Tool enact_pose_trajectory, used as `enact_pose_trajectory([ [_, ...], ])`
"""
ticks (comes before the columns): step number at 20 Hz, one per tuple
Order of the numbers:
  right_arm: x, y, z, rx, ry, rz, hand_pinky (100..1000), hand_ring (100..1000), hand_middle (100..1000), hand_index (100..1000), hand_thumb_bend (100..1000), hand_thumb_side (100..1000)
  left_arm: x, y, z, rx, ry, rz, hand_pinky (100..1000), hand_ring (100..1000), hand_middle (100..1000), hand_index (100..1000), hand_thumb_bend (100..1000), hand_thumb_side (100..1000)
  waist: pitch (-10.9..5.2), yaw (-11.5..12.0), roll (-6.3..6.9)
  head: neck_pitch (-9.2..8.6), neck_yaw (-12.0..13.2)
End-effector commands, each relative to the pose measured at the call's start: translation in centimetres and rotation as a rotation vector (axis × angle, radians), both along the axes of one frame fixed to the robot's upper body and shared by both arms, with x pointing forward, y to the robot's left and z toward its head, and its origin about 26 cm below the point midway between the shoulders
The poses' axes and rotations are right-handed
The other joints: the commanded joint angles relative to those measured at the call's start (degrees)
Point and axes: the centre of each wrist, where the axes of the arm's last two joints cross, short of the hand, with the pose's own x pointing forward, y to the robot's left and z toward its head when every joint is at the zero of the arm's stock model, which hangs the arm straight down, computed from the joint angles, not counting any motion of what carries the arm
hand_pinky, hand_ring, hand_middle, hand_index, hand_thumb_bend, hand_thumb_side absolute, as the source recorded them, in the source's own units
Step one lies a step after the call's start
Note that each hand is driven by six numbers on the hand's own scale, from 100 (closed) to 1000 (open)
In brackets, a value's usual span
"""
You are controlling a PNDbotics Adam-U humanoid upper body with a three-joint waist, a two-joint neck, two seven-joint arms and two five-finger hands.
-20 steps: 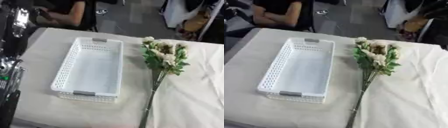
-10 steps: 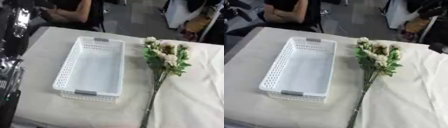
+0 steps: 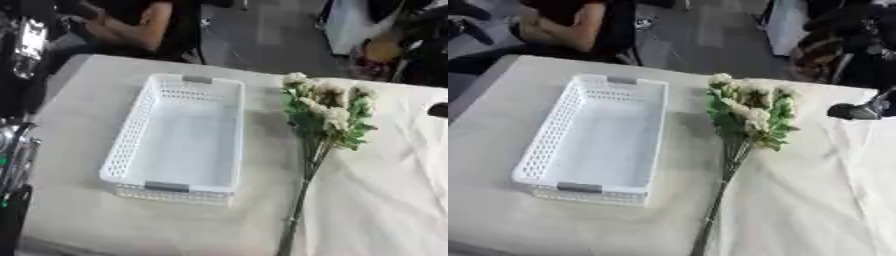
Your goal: Pick up objects on the table and place them in the box.
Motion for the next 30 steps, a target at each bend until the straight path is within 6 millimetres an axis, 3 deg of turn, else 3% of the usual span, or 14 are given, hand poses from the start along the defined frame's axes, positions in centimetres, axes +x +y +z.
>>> enact_pose_trajectory([
  [1, 0.4, 0.2, 0.3, -0.058, -0.022, 0.009, 933, 947, 847, 881, 460, 574, -0.1, -0.1, 0.9, 0.02, -0.029, -0.015, 476, 610, 727, 711, 100, 778, -0.21, 0.14, 0.11, -0.08, -1.01],
  [10, 1.8, 1.5, -2.3, -0.115, 0.014, 0.012, 918, 935, 836, 884, 439, 558, -0.1, -0.2, 1.0, 0.02, -0.031, -0.02, 476, 611, 728, 710, 100, 777, 0.0, 0.4, 0.18, -0.08, -1.45],
  [11, 1.9, 1.7, -2.5, -0.118, 0.017, 0.014, 918, 935, 837, 884, 386, 587, -0.1, -0.2, 1.0, 0.02, -0.031, -0.021, 476, 611, 728, 710, 100, 777, 0.02, 0.42, 0.19, -0.08, -1.44],
  [12, 2.0, 1.8, -2.7, -0.12, 0.02, 0.015, 914, 931, 833, 883, 433, 556, -0.1, -0.2, 1.0, 0.02, -0.031, -0.021, 476, 611, 729, 710, 100, 777, 0.03, 0.44, 0.2, -0.08, -1.42],
  [20, 3.0, 2.6, -4.2, -0.139, 0.051, 0.009, 903, 920, 823, 884, 400, 560, 0.0, -0.3, 1.1, 0.019, -0.032, -0.027, 477, 612, 729, 710, 100, 777, 0.09, 0.65, 0.28, -0.08, -1.39],
  [30, 3.9, 4.6, -2.4, -0.113, 0.015, 0.052, 907, 922, 824, 885, 423, 540, -0.1, -0.2, 1.0, 0.022, -0.026, -0.028, 477, 613, 730, 710, 100, 777, -0.1, 0.46, 0.18, -0.08, -1.45],
])
